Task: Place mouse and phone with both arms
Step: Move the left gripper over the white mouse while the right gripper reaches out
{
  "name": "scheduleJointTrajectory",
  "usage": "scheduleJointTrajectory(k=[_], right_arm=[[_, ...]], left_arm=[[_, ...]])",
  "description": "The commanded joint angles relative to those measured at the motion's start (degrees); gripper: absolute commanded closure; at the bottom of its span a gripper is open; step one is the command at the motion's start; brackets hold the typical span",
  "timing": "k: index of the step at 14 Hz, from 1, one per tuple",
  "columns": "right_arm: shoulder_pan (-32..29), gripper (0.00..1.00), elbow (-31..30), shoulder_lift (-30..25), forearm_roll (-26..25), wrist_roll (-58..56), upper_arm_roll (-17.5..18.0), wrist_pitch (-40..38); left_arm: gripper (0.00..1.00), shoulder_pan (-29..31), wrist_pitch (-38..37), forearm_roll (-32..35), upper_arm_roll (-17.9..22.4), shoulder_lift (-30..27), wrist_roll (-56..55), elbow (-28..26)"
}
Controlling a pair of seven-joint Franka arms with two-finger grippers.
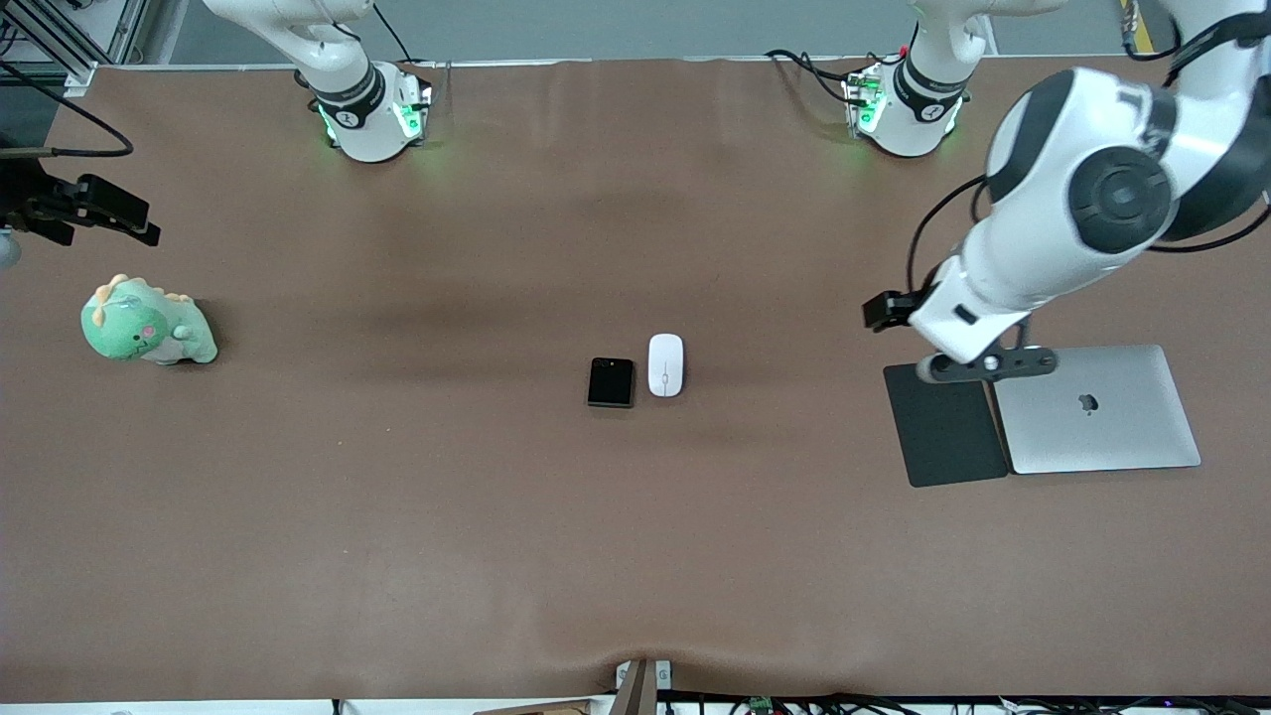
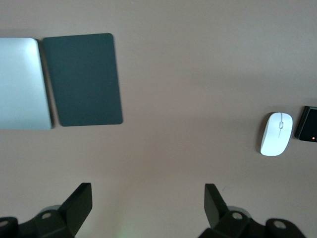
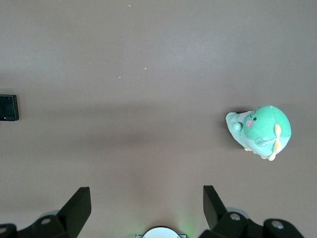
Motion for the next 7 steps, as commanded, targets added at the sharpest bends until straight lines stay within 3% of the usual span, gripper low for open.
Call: scheduleJointTrajectory(k=[1,7], right_arm=[[0.16,0.00,0.71,0.02,-0.85,0.59,0.13,-0.40],[0.16,0.00,0.80,0.37,-0.77,0.59,0.13,-0.40]], left_arm=[[0.00,-2.17,4.79,0.93,-0.12,1.51,-1.32,-2.35],[0.00,-9.64,13.05,0.93,-0.20,11.00,-10.18,-2.53]])
